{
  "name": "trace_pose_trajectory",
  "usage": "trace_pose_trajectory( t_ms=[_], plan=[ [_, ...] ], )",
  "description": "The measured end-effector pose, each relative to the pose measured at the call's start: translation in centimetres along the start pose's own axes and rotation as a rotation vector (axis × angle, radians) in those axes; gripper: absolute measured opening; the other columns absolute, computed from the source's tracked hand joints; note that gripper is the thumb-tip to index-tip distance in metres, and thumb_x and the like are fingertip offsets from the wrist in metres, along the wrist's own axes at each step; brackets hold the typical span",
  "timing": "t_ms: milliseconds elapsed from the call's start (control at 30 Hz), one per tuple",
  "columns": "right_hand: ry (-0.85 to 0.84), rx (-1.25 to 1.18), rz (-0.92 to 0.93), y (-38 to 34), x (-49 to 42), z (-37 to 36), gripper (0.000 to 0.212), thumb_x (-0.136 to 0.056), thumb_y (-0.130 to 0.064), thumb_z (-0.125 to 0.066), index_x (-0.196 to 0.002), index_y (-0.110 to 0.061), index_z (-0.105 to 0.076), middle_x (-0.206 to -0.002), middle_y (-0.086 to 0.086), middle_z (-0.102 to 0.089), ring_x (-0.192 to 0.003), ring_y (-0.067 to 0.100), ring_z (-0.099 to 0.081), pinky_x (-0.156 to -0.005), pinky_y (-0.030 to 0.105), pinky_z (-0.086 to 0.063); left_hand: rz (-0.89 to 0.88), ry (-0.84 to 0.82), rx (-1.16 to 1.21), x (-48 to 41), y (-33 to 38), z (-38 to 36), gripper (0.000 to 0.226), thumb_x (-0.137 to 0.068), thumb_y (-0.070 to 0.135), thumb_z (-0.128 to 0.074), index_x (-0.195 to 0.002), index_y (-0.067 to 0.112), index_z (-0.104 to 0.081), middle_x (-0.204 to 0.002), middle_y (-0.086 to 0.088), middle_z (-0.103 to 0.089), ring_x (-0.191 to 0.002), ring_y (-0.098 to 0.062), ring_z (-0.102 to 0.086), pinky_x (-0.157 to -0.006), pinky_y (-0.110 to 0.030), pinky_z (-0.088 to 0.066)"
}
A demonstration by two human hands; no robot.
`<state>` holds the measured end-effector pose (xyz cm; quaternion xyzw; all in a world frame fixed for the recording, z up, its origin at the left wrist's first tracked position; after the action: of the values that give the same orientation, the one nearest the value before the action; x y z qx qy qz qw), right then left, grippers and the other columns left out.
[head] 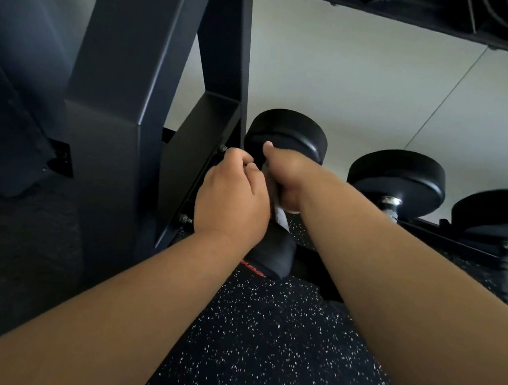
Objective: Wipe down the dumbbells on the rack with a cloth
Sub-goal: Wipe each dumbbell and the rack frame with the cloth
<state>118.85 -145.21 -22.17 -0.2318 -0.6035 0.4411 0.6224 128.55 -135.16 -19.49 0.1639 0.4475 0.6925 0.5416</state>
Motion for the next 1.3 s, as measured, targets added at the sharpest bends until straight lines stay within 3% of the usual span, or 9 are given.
trace_pose_trajectory(
  t_ms=[100,200,267,400,667,800,967,1100,1300],
  plan=[
    [-0.039,0.071,0.012,0.9,1.0,0.5,0.011,-0.086,-0.023,-0.066,-0.084,-0.012,-0.063,-0.076,0.011,-0.065,-0.061,0.024,-0.064,-0.057,0.033,-0.050,0.039,-0.008,0.007,-0.1,-0.2,0.0,0.018,-0.107,0.028,-0.038,-0.113,0.024,-0.054,-0.087,0.018,-0.049,-0.100,-0.021,-0.055,-0.080,-0.040,-0.046],
    [-0.189,0.068,-0.090,3.4,2.2,0.5,0.023,-0.088,-0.015,-0.067,-0.111,-0.010,-0.068,-0.104,0.023,-0.072,-0.093,0.036,-0.072,-0.083,0.046,-0.060,0.097,-0.057,-0.037,0.1,-0.8,0.3,0.018,-0.107,0.030,-0.037,-0.112,0.027,-0.054,-0.086,0.019,-0.047,-0.102,-0.020,-0.054,-0.081,-0.041,-0.047],
    [-0.217,0.299,-0.078,4.1,3.4,0.7,0.028,-0.101,-0.013,-0.058,-0.126,-0.004,-0.065,-0.124,0.022,-0.070,-0.115,0.036,-0.068,-0.104,0.042,-0.053,0.131,-0.095,-0.038,0.8,-1.9,0.4,0.018,-0.107,0.033,-0.035,-0.106,0.030,-0.053,-0.087,0.017,-0.051,-0.101,-0.020,-0.054,-0.081,-0.040,-0.045],
    [0.019,0.946,0.150,1.1,3.9,1.0,0.037,-0.110,-0.036,-0.040,-0.116,-0.008,-0.064,-0.118,0.014,-0.063,-0.098,0.027,-0.055,-0.084,0.033,-0.044,0.110,-0.091,0.061,2.3,-3.4,0.9,0.023,-0.106,0.041,-0.033,-0.106,0.032,-0.054,-0.091,0.014,-0.058,-0.102,-0.020,-0.056,-0.090,-0.046,-0.049],
    [0.193,0.335,-0.077,0.9,1.5,0.8,0.075,-0.098,-0.066,-0.049,-0.145,-0.008,-0.043,-0.122,0.024,-0.062,-0.095,0.042,-0.067,-0.075,0.044,-0.061,0.108,-0.070,0.117,2.6,-3.9,0.8,0.025,-0.110,0.037,-0.030,-0.105,0.030,-0.054,-0.093,0.014,-0.058,-0.102,-0.017,-0.050,-0.087,-0.038,-0.040],
    [0.095,0.762,0.080,1.8,4.8,1.5,0.039,-0.107,-0.054,-0.039,-0.117,-0.025,-0.063,-0.088,0.015,-0.067,-0.086,0.034,-0.068,-0.066,0.031,-0.052,0.140,-0.155,0.270,2.5,-4.9,0.8,0.039,-0.097,0.042,-0.027,-0.110,0.031,-0.062,-0.104,0.014,-0.065,-0.104,-0.010,-0.057,-0.088,-0.032,-0.044],
    [0.034,0.937,0.313,1.9,10.4,4.9,0.050,-0.103,-0.057,-0.043,-0.105,-0.018,-0.074,-0.092,0.000,-0.075,-0.091,0.020,-0.068,-0.085,0.032,-0.051,0.131,-0.299,0.391,3.0,-6.9,2.1,0.044,-0.093,0.036,-0.030,-0.114,0.033,-0.068,-0.111,0.018,-0.069,-0.107,0.005,-0.060,-0.090,-0.020,-0.046],
    [-0.058,1.141,0.249,1.0,13.9,7.2,0.076,-0.083,-0.090,-0.036,-0.112,-0.029,-0.071,-0.103,-0.005,-0.077,-0.102,0.018,-0.071,-0.098,0.046,-0.053,0.082,-0.341,0.394,3.0,-7.2,3.4,0.048,-0.093,0.030,-0.030,-0.119,0.032,-0.070,-0.117,0.017,-0.070,-0.115,0.004,-0.060,-0.102,-0.022,-0.047],
    [-0.001,0.959,0.418,5.7,13.6,0.9,0.055,-0.095,-0.064,-0.037,-0.144,-0.040,-0.045,-0.136,-0.013,-0.058,-0.116,0.005,-0.059,-0.101,0.030,-0.049,-0.004,-0.442,0.343,4.2,-8.6,5.2,0.047,-0.106,0.012,-0.036,-0.139,0.034,-0.063,-0.086,0.024,-0.070,-0.073,0.005,-0.062,-0.070,-0.014,-0.047]
  ],
)
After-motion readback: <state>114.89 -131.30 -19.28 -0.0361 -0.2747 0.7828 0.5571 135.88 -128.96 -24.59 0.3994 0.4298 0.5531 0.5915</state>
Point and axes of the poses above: each hand's wrist, its own x-axis away from the middle knuckle, its own z-axis out of the back of the hand, y = z × x, the point moved 4 cm from there along -x, towards the middle knuckle
